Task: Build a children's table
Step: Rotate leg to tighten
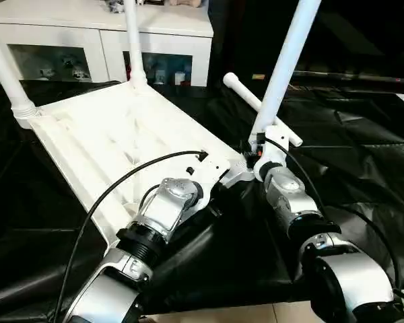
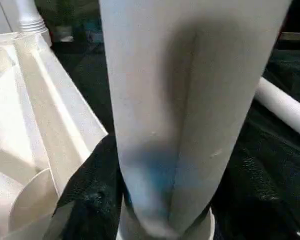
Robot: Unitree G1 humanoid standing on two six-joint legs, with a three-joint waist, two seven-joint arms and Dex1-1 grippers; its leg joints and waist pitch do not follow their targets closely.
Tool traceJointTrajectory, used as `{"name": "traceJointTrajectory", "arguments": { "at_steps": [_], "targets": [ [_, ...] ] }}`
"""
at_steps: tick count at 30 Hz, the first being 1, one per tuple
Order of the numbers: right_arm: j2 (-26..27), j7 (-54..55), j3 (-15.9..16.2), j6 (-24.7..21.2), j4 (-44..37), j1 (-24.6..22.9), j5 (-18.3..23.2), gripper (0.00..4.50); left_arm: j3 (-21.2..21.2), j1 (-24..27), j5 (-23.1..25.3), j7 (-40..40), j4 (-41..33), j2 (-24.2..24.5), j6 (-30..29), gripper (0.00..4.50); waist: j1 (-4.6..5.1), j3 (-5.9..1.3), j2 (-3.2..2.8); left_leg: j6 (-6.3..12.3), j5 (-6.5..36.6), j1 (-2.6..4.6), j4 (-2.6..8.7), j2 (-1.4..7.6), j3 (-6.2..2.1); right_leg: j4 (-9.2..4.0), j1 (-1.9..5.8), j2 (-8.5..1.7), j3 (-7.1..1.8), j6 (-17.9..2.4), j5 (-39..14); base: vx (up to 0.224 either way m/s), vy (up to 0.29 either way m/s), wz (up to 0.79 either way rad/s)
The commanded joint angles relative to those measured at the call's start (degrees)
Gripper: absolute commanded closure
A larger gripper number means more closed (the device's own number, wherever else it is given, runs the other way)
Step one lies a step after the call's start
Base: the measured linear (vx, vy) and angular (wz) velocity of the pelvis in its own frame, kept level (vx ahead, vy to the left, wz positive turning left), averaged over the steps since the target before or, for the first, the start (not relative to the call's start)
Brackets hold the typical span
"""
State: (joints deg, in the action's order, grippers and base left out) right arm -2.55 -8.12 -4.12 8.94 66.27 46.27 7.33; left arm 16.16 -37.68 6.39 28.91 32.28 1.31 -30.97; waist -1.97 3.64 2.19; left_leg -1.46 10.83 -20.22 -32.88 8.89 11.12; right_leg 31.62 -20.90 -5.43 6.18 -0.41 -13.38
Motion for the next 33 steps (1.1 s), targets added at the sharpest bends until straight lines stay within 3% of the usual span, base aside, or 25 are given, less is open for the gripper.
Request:
{"name": "traceJointTrajectory", "arguments": {
  "at_steps": [1, 2, 3, 4, 5, 6, 7, 8, 10, 13, 14, 15, 17, 18, 19, 21, 22, 24, 26, 27, 29, 31, 32, 33],
  "targets": [
    [0.43, -2.4, 0.26, -1.49, 2.92, -1.65, -0.36, 1.8, -1.0, -1.59, -0.6, -1.02, -0.64, -0.34, 0.91, 4.5, 0.87, -1.72, -0.3, -4.55, 43.12, 2.63, 5.42, 4.86, -4.21, -6.5, -1.42, -5.19, -1.43, -1.67, -36.97, 0.0, 0.0, 0.0],
    [0.2, -3.34, 0.26, -1.04, 2.71, -1.21, -0.51, 1.66, -1.08, -1.75, -0.66, -0.87, -0.55, -0.16, 1.02, 4.5, 1.0, -1.89, -0.47, -4.82, 43.39, 2.26, 5.75, 5.06, -4.29, -6.16, -0.68, -5.19, -1.07, -1.82, -35.23, 0.0, 0.0, 0.0],
    [-0.02, -3.81, 0.28, -0.7, 2.48, -0.92, -0.62, 1.45, -1.16, -1.9, -0.74, -0.73, -0.47, -0.01, 1.06, 4.5, 1.01, -2.01, -0.78, -4.95, 43.37, 1.43, 6.6, 5.42, -4.37, -5.1, 0.31, -4.94, -1.22, -2.56, -31.47, 0.0, 0.0, 0.0],
    [-0.07, -3.98, 0.25, -0.63, 2.44, -0.85, -0.62, 1.45, -1.19, -1.96, -0.76, -0.7, -0.43, 0.02, 1.09, 4.5, 0.66, -2.31, -0.69, -5.02, 41.63, 1.25, 6.82, 5.52, -4.09, -4.66, 0.14, -5.26, -2.18, -3.81, -28.44, 0.0, 0.0, 0.0],
    [-0.16, -4.26, 0.19, -0.52, 2.38, -0.72, -0.61, 1.33, -1.26, -2.08, -0.8, -0.66, -0.28, 0.06, 1.17, 4.5, 0.46, -2.3, -0.28, -4.56, 38.41, 1.74, 5.84, 5.04, -3.7, -5.56, -0.91, -6.07, -2.67, -4.89, -28.95, 0.0, 0.0, 0.0],
    [-0.35, -4.66, 0.21, -0.23, 2.23, -0.56, -0.69, 1.33, -1.34, -2.32, -0.83, -0.59, 0.0, 0.16, 1.34, 4.5, 0.36, -2.34, -0.06, -3.84, 36.03, 1.62, 5.41, 4.9, -3.64, -5.91, -0.86, -6.55, -2.83, -5.18, -29.48, 0.0, 0.0, 0.0],
    [-0.48, -4.95, 0.22, -0.03, 2.19, -0.42, -0.76, 1.21, -1.41, -2.55, -0.85, -0.56, 0.32, 0.22, 1.52, 4.5, -0.03, -2.4, -0.04, -2.32, 30.92, 0.99, 5.08, 4.96, -3.53, -6.06, -0.35, -7.07, -3.15, -5.58, -29.45, 0.0, 0.0, 0.0],
    [-0.65, -5.64, 0.31, 0.29, 1.95, -0.37, -0.79, 1.09, -1.53, -2.73, -0.9, -0.5, 0.42, 0.34, 1.6, 4.5, -0.23, -2.4, -0.03, -1.76, 28.53, 0.58, 5.2, 5.16, -3.51, -5.88, -0.07, -7.13, -3.3, -5.89, -28.55, 0.0, 0.0, 0.0],
    [-1.03, -7.25, 0.29, 0.81, 1.52, -0.34, -0.74, 0.88, -1.72, -3.06, -0.93, -0.42, 0.68, 0.44, 1.76, 4.5, -0.49, -2.57, 0.13, -0.9, 23.04, 0.15, 5.47, 5.53, -3.02, -4.91, 0.12, -6.42, -3.47, -8.01, -21.88, 0.0, 0.0, 0.0],
    [-1.61, -9.34, 0.31, 1.43, 0.66, -0.57, -0.74, 0.65, -1.84, -3.3, -1.01, 0.03, 0.83, 0.74, 2.14, 4.5, -0.7, -2.59, 0.12, -0.48, 21.07, 0.45, 5.27, 5.57, -2.56, -4.51, 0.04, -6.22, -3.65, -9.59, -19.13, 0.0, 0.0, 0.0],
    [-2.17, -11.21, 0.37, 1.54, -0.36, -1.0, -0.5, 0.51, -1.75, -3.34, -1.09, 0.82, 0.89, 1.2, 2.73, 4.5, -0.66, -2.65, 0.6, -0.15, 20.39, 0.34, 5.23, 5.52, -2.41, -4.46, 0.13, -6.17, -3.64, -9.74, -18.64, 0.0, 0.0, 0.0],
    [-3.06, -13.44, 0.54, 1.34, -1.79, -1.65, -0.26, 0.43, -1.49, -3.31, -1.14, 2.06, 0.87, 1.93, 3.72, 4.5, -0.96, -2.69, 0.39, 0.38, 19.13, 0.31, 5.09, 5.54, -2.32, -4.37, 0.28, -6.37, -3.76, -9.78, -18.52, 0.0, 0.0, 0.0],
    [-3.68, -14.97, 0.65, 1.19, -2.74, -2.12, -0.09, 0.43, -1.3, -3.26, -1.16, 2.91, 0.89, 2.42, 4.45, 4.5, -1.18, -2.69, 0.62, 0.92, 17.98, 0.24, 5.07, 5.62, -2.26, -4.29, 0.36, -6.19, -3.77, -9.64, -18.63, 0.0, 0.0, 0.0],
    [-4.84, -17.96, 1.15, 0.64, -4.93, -3.24, 0.22, 0.43, -0.87, -3.03, -1.18, 4.61, 0.69, 3.43, 5.08, 4.5, -1.29, -2.88, 0.4, 0.9, 17.0, 0.23, 5.05, 5.69, -2.19, -4.04, 0.42, -6.11, -3.85, -10.03, -17.7, 0.0, 0.0, 0.0],
    [-4.84, -17.96, 1.15, 0.64, -4.93, -3.24, 0.22, 0.43, -0.87, -3.03, -1.18, 4.61, 0.69, 3.43, 5.08, 4.5, -1.45, -3.02, 0.59, 1.26, 15.31, 0.08, 5.03, 5.76, -2.11, -3.7, 0.65, -5.96, -3.88, -10.3, -15.44, 0.0, 0.0, 0.0],
    [-6.36, -20.97, 1.79, -0.05, -7.68, -4.69, 0.43, 0.43, -0.25, -2.65, -1.23, 7.01, 0.44, 4.71, 6.78, 4.5, -1.57, -2.9, 0.69, 1.89, 14.97, 0.13, 4.95, 5.56, -1.94, -3.77, 0.52, -5.74, -3.87, -10.65, -15.34, 0.0, 0.0, 0.0],
    [-10.08, -27.54, 3.56, -1.4, -14.35, -8.3, 0.67, 0.43, 0.58, -1.86, -1.26, 11.11, -0.11, 7.53, 9.29, 4.5, -1.67, -2.95, 0.36, 1.53, 16.38, 0.65, 4.86, 5.65, -1.77, -3.84, -0.04, -5.72, -4.05, -11.09, -16.7, 0.0, 0.0, 0.0],
    [-11.29, -29.37, 4.08, -1.79, -16.26, -9.38, 0.64, 0.43, 0.86, -1.6, -1.42, 12.8, -0.26, 8.42, 10.59, 4.5, -2.15, -3.05, 0.93, 2.29, 16.47, 0.64, 4.51, 5.24, -1.55, -3.95, -0.19, -5.46, -4.39, -10.2, -17.73, 0.0, 0.0, 0.0],
    [-14.07, -33.15, 5.18, -2.46, -20.28, -11.52, 0.54, 0.43, 1.55, -0.85, -2.09, 17.56, -1.04, 10.82, 13.28, 4.5, -2.3, -3.58, 0.88, 3.4, 11.89, -0.36, 4.11, 5.11, -1.5, -2.75, 0.58, -5.47, -4.56, -11.15, -13.02, 0.025, -0.021, 0.0],
    [-14.07, -33.15, 5.18, -2.46, -20.28, -11.52, 0.54, 0.43, 1.55, -0.85, -2.09, 17.56, -1.04, 10.82, 13.28, 4.5, -2.37, -3.6, 0.96, 4.01, 10.7, -0.49, 3.98, 5.01, -1.45, -2.54, 0.58, -5.31, -4.51, -11.56, -11.26, 0.055, -0.039, 0.0],
    [-15.37, -35.42, 5.75, -2.93, -22.45, -12.51, 0.82, 0.43, 1.9, -0.53, -2.28, 19.73, -1.48, 12.14, 14.55, 4.5, -2.6, -3.63, 0.83, 5.22, 9.03, -0.16, 3.44, 4.96, -1.03, -1.95, 0.15, -5.07, -4.57, -13.95, -8.14, 0.056, -0.04, 0.03],
    [-16.51, -38.51, 6.2, -4.02, -25.11, -13.64, 1.58, 0.43, 2.29, 0.07, -2.92, 23.02, -2.44, 13.74, 15.42, 4.5, -2.87, -4.01, 0.89, 6.08, 6.57, -0.58, 3.23, 5.02, -1.05, -1.25, 0.75, -4.97, -4.49, -14.46, -4.92, 0.059, -0.039, 0.02],
    [-17.62, -42.4, 7.05, -4.94, -27.59, -14.76, 2.46, 0.43, 3.02, 0.97, -3.62, 27.28, -3.69, 15.82, 17.79, 4.5, -3.25, -4.07, 0.64, 7.07, 4.56, -0.21, 3.07, 5.17, -0.88, -0.8, 0.57, -4.69, -4.45, -15.27, -1.29, 0.059, -0.035, 0.01],
    [-17.77, -42.94, 7.16, -5.12, -27.95, -14.93, 2.59, 0.43, 3.09, 1.07, -3.69, 27.72, -3.81, 16.06, 18.01, 4.5, -3.4, -4.08, 0.83, 8.2, 3.08, -0.38, 2.79, 4.99, -0.77, -0.22, 0.69, -4.48, -4.52, -15.99, 2.39, 0.053, -0.031, 0.06]
  ]
}}
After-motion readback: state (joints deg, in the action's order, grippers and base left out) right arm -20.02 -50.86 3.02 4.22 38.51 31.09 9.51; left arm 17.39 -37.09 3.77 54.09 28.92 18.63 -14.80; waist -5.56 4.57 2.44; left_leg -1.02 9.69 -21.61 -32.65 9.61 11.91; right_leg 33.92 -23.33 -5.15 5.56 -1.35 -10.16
